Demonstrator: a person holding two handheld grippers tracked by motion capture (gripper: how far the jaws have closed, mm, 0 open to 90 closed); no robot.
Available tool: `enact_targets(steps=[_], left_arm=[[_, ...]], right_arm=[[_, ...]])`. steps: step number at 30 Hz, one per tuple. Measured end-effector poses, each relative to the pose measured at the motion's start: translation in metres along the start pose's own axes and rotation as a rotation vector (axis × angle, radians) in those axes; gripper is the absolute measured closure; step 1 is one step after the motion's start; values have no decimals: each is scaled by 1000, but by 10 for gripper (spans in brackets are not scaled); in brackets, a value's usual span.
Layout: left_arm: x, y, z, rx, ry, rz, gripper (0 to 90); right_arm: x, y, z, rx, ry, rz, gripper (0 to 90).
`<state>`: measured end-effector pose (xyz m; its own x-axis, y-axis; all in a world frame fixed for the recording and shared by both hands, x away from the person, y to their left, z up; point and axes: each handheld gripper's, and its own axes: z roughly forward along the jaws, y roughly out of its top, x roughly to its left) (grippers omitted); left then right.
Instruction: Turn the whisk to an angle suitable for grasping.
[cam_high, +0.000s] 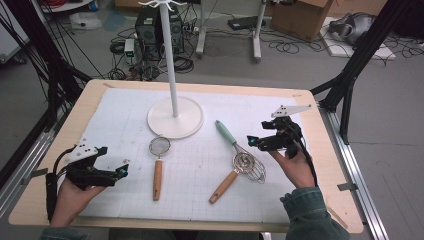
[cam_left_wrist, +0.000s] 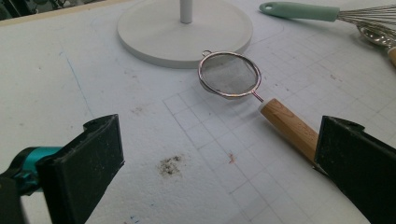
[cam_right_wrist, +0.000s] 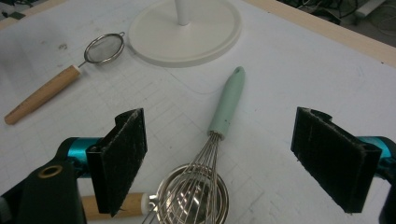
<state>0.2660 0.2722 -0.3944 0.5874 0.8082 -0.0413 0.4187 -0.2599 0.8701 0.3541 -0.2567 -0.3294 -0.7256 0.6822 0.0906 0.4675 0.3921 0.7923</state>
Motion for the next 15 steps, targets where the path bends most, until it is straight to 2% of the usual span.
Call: enact_targets(steps=[10,13,14,15], left_arm=[[2,0,0,0,5,-2,17],[2,-1,-1,2,6,-3,17],[3,-1,-1,0,8,-4,17],[3,-1,-2,-1,8,-5,17]], right_arm=[[-9,24,26,64,48,2,171],[-13,29,36,70,72,1,211],[-16,31,44,97,88,6,208],[-16,31,44,97,88,6,208]])
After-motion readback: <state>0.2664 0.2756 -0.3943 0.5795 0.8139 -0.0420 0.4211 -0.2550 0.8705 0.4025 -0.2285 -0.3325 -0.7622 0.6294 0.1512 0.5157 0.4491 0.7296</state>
